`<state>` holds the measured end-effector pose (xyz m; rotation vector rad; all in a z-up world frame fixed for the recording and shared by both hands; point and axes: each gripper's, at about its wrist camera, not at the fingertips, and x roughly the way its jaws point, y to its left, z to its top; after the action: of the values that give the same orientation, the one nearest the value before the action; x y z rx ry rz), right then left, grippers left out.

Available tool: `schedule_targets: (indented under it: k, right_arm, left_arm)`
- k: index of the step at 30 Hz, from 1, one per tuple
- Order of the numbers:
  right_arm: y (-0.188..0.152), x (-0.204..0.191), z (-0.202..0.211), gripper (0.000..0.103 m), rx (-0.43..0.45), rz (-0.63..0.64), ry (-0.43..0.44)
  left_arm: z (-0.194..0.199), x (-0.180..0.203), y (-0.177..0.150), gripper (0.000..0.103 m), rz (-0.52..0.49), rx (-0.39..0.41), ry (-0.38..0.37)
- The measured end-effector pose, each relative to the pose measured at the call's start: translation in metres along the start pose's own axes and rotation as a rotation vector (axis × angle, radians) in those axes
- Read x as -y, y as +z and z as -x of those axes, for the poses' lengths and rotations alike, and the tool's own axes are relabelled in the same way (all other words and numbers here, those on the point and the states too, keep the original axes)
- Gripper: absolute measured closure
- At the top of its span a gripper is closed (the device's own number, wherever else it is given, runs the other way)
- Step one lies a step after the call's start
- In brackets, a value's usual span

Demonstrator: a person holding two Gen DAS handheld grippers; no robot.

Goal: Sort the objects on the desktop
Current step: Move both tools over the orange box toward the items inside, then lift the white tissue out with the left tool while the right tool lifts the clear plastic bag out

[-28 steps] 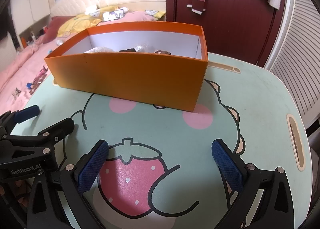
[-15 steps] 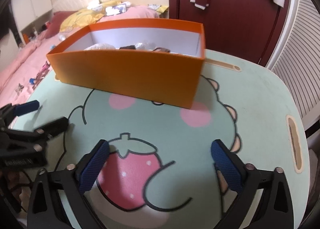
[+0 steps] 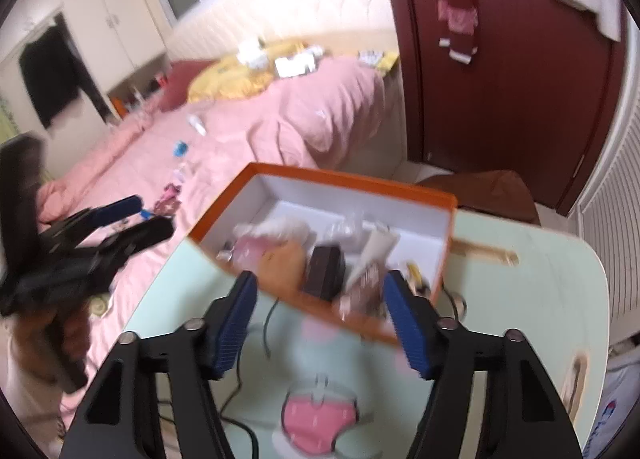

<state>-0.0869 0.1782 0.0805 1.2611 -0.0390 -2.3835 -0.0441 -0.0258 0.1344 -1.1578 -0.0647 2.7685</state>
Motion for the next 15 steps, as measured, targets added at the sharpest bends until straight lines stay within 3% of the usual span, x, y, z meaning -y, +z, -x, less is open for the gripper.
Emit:
schedule_targets:
  k: [2, 7, 10, 13, 15]
  right_arm:
    - [0.016, 0.006, -0.026, 0.056, -0.065, -0.022, -0.009]
    - [0.038, 0.015, -0.084, 0.056, -0.227, -0.023, -0.036]
    - [0.041, 0.013, -0.11, 0.058, -0.289, -0.012, -0.033]
    - [0.043, 0.013, -0.127, 0.072, -0.343, 0.017, -0.041]
    - [0.041, 0.011, -0.126, 0.073, -0.328, 0.045, -0.046]
  left_arm:
    - [0.002, -0.002, -0.001, 0.015, 0.015, 0.007, -0.003]
    - [0.001, -0.018, -0.007, 0.015, 0.076, -0.006, -0.004]
    - [-0.002, -0.024, -0.006, 0.015, 0.088, -0.02, -0.004]
    - [-0.009, -0.017, 0.005, 0.015, 0.047, -0.037, -0.024]
    - [-0.014, -0.012, 0.012, 0.016, 0.02, -0.048, -0.037]
